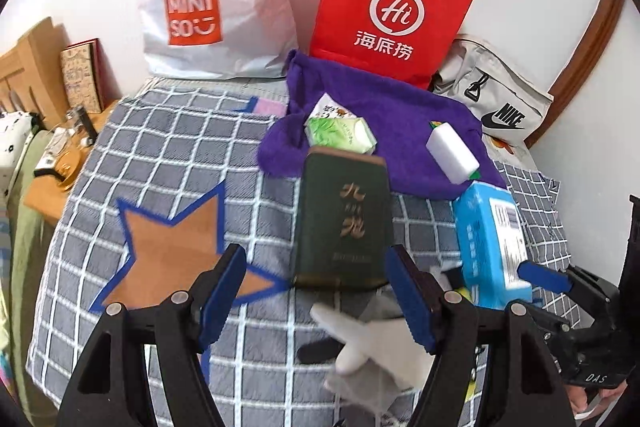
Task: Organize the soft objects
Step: 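Grasp the yellow-and-black pouch with the right gripper and lift it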
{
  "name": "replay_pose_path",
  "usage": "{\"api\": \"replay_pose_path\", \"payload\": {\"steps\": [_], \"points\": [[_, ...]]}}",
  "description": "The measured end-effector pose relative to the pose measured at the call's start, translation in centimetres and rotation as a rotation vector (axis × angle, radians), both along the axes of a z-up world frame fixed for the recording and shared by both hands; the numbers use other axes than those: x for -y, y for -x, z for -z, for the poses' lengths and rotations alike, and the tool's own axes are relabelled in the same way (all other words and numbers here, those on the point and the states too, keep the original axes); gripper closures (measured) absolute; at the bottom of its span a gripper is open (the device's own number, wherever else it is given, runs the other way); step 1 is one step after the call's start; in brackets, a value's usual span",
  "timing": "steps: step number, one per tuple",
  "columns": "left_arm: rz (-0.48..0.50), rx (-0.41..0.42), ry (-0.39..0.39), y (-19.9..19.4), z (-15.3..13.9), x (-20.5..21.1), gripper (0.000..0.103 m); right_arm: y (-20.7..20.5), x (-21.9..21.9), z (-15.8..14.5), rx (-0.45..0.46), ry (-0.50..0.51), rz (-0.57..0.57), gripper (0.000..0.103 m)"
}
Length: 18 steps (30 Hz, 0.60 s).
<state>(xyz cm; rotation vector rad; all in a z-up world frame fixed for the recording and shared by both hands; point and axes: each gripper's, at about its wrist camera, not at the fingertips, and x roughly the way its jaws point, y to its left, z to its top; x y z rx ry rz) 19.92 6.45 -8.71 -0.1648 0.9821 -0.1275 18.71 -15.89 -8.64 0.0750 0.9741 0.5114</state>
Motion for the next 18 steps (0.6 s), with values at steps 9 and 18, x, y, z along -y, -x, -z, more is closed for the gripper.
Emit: {"api": "replay_pose_path", "payload": {"steps": [9,18], "points": [[-0.046,-0.001,0.075,3.6,2.1,-2.3,0.032,3.1,-2.3,3.0,-0.089,0.012,0.007,0.04],[-0.048,-0.014,0.082,6.0,4.0,-3.9,0.032,2.7,-3.7,6.0,-0.137,0.079,0.097,0.047]]}}
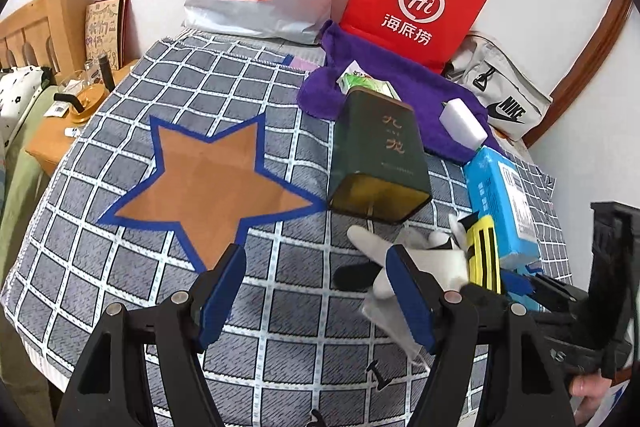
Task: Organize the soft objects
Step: 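Grasp the yellow-and-black pouch with the right gripper and lift it, then grasp the white glove with the left gripper while the right holds the yellow pouch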
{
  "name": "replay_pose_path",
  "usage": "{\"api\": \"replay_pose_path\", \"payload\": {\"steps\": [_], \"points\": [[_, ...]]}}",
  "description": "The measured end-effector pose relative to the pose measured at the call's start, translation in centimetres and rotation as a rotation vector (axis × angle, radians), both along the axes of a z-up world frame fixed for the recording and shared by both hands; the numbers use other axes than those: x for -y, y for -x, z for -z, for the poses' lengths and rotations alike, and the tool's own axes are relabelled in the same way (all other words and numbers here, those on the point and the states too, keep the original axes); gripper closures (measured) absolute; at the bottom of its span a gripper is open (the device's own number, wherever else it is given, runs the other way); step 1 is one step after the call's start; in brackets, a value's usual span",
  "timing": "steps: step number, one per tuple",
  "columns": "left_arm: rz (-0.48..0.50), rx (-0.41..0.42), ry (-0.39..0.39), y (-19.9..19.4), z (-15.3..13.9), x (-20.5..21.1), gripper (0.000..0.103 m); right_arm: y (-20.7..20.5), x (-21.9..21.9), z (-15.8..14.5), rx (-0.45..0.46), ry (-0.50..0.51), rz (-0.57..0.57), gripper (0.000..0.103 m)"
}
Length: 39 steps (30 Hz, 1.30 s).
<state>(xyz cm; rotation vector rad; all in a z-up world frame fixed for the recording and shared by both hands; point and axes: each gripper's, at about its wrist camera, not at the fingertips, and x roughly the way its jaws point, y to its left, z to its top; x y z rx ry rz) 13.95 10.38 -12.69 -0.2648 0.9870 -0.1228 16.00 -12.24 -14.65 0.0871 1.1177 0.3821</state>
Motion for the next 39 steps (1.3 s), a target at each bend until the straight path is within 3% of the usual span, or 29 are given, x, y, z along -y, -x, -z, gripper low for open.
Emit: {"api": "replay_pose_path", "payload": {"steps": [1,4,6,11,18,24,33,39], "points": [[0.001,-0.001,0.005,0.1,0.1,-0.1,0.032,-0.1,-0.1,0.2,0.0,0.011,0.003,0.058],[0.007,-0.008,0.017,0.6,0.6,-0.2,0.032,0.0,0.3,0.3,0.001,-0.022,0.002,0.078],[0.011,-0.011,0.021,0.8,0.7,-0.2,0.032,0.5,0.5,-0.6,0.031,-0.019,-0.008,0.085],[0.024,-0.011,0.021,1.1,0.6,0.4,0.032,1.8,1.2,-3.4,0.116,-0.115,-0.048,0.088],[0.087,-0.015,0.009,1.7,0.8,3.1,0.032,4.4,3.4,-5.5,0.185,-0.077,-0.062,0.088],[0.168,-0.034,-0.038,1.9,1.4,7.3,0.032,6.1,7.0,-4.3,0.176,-0.053,-0.03,0.088],[0.254,-0.022,-0.093,2.3,2.0,11.6,0.032,7.4,12.4,-2.1,0.187,0.081,0.063,0.088],[0.275,-0.04,-0.151,1.2,3.5,13.5,0.032,6.7,11.8,0.6,0.14,0.087,0.031,0.085]]}}
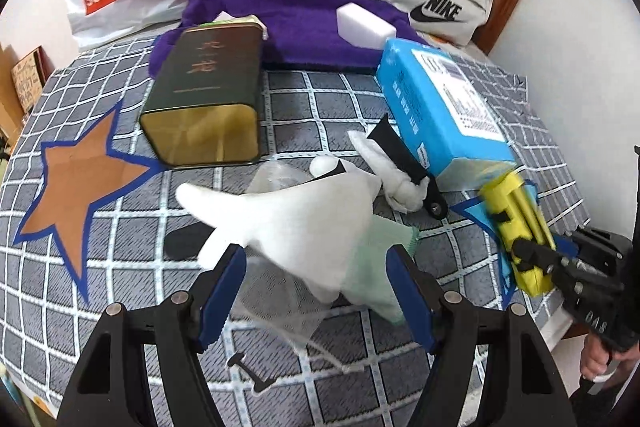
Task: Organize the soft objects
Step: 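Grasp the white glove with the left gripper while the right holds the yellow pouch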
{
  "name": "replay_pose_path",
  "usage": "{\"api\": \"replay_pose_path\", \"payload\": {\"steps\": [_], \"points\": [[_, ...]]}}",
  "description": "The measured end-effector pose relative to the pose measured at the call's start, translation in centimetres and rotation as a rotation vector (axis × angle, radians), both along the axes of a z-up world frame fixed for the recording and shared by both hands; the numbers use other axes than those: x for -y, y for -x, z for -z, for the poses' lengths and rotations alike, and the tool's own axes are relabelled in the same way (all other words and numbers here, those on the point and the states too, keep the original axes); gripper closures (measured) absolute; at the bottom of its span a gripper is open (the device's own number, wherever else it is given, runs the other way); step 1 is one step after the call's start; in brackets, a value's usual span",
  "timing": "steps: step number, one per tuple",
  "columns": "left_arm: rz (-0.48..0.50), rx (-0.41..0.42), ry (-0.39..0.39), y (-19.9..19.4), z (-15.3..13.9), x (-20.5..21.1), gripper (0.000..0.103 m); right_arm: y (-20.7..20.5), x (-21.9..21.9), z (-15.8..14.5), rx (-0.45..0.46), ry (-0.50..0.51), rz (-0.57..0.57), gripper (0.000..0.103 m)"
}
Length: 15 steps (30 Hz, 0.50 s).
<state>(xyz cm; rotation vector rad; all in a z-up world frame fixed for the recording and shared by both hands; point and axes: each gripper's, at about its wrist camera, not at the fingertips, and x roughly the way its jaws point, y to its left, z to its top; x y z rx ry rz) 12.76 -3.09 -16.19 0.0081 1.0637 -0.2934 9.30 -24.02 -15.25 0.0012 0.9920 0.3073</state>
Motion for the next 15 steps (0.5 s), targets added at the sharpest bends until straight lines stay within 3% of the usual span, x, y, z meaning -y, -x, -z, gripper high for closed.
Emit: {"api": "replay_pose_path", "payload": {"steps": [6,7,8,11,15], "points": [[0.017,-0.005,-0.078,-1.1,2.1,1.8,0.033,-0.5,-1.1,1.5,-0.01,0.016,-0.015,0.07],[0.023,0.001,-0.065,-1.1,2.2,1.8,0.041,-0.6,-1.1,1.7,-0.012,0.017,-0.017,0.069],[0.031,0.002,-0.052,-1.0,2.2,1.7,0.059,-0.7,-1.1,1.9,-0.014,0.012,-0.019,0.069],[0.059,-0.011,0.018,-0.9,2.0,1.2,0.082,-0.9,-0.9,1.8,-0.002,0.002,-0.014,0.072],[0.058,0.014,0.036,-0.4,1.1,0.3,0.087,-0.8,-0.8,1.4,0.011,0.001,-0.007,0.079]]}}
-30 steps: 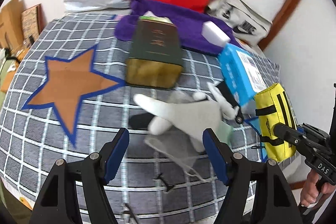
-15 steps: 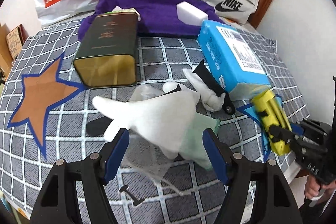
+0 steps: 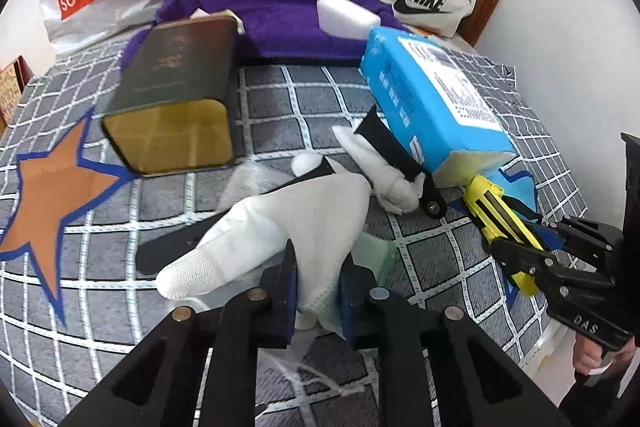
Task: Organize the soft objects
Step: 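Grasp the white glove with the left gripper while the right holds the yellow pouch, then carry the white glove and yellow pouch toward the purple towel with both grippers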
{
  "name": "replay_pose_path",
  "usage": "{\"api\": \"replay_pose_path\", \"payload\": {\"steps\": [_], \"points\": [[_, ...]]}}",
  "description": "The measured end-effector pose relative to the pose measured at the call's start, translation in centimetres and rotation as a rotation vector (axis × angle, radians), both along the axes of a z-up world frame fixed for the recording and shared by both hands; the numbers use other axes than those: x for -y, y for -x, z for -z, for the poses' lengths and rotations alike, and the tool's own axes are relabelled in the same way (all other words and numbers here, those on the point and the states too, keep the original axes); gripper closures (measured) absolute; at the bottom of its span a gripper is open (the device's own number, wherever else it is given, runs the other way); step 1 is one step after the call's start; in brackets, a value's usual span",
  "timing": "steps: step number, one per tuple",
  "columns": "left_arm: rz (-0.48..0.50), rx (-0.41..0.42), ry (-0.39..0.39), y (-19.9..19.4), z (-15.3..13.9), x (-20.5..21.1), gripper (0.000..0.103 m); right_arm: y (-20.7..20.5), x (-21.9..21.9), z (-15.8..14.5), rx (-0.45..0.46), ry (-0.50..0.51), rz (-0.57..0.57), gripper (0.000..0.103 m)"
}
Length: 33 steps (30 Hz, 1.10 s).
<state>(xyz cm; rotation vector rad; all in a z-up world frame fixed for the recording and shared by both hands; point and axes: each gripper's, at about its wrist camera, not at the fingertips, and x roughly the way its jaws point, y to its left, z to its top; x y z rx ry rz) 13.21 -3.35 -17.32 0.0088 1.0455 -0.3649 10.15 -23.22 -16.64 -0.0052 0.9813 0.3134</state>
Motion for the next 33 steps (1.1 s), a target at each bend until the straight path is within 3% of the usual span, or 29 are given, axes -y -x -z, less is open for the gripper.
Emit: {"api": "replay_pose_path", "payload": {"steps": [12,19,26,30,33], "points": [[-0.093,0.054,0.207,1.9,-3.9,-6.0,0.088,0.5,0.4,-0.9,0.014,-0.025,0.035,0.085],[-0.085,0.089,0.333,3.0,-5.9,-8.0,0.088,0.8,0.3,-1.2,0.006,-0.033,0.051,0.085],[-0.094,0.127,0.286,3.8,-6.8,-7.8,0.088,1.2,-0.1,-2.0,0.022,-0.03,0.039,0.087],[-0.145,0.124,0.229,3.6,-6.6,-8.6,0.088,1.5,-0.1,-2.7,0.039,-0.03,0.04,0.088],[-0.186,0.112,0.232,3.4,-6.3,-9.7,0.088,1.7,-0.1,-3.5,0.056,-0.035,0.038,0.088]]}}
